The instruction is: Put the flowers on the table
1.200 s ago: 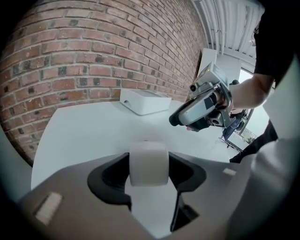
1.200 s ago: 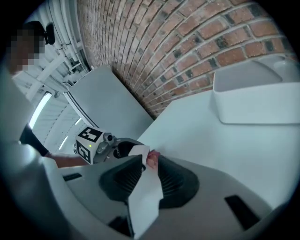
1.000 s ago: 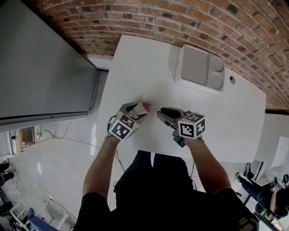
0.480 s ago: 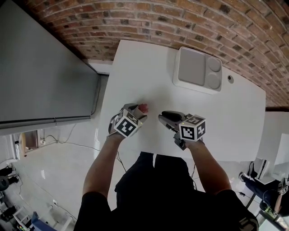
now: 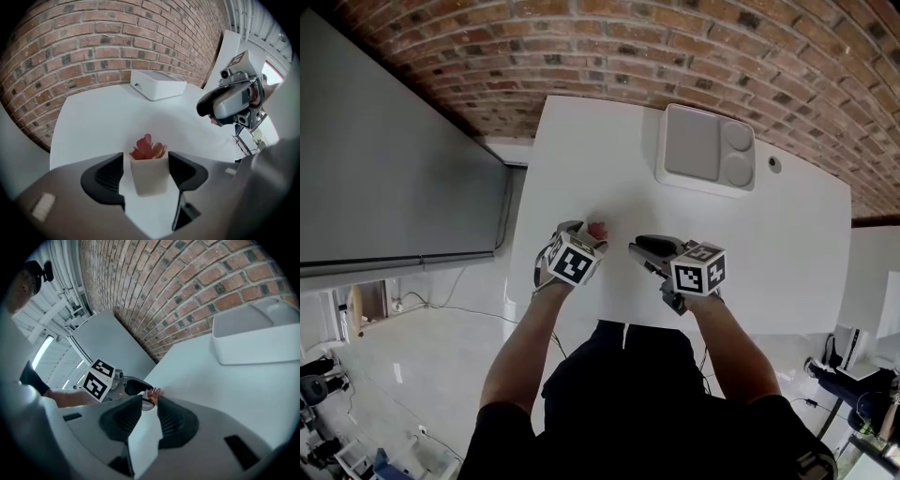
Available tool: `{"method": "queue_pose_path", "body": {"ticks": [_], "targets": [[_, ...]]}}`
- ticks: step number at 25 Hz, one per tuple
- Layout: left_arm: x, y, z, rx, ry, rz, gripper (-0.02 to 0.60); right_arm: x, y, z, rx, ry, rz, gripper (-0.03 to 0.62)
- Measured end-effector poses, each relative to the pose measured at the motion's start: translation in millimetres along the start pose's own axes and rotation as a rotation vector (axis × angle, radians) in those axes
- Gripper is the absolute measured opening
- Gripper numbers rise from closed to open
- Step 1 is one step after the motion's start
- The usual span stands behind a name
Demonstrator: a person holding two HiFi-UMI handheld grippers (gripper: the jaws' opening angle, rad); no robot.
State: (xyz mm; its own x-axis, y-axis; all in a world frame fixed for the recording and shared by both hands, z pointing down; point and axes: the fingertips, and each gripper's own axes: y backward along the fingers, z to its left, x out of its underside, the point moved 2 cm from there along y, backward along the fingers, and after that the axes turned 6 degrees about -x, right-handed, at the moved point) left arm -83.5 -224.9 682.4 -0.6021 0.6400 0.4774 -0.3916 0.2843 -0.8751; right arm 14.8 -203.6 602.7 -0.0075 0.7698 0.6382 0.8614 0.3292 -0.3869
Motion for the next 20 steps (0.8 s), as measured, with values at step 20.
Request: {"method": "queue_pose_path", "body": {"ticks": [20], "targets": [[-80,-2,20,-0.085,-0.098,-0.296,0.268,-4,23,-39,0.070,-0.044,0.002,0.103]]}}
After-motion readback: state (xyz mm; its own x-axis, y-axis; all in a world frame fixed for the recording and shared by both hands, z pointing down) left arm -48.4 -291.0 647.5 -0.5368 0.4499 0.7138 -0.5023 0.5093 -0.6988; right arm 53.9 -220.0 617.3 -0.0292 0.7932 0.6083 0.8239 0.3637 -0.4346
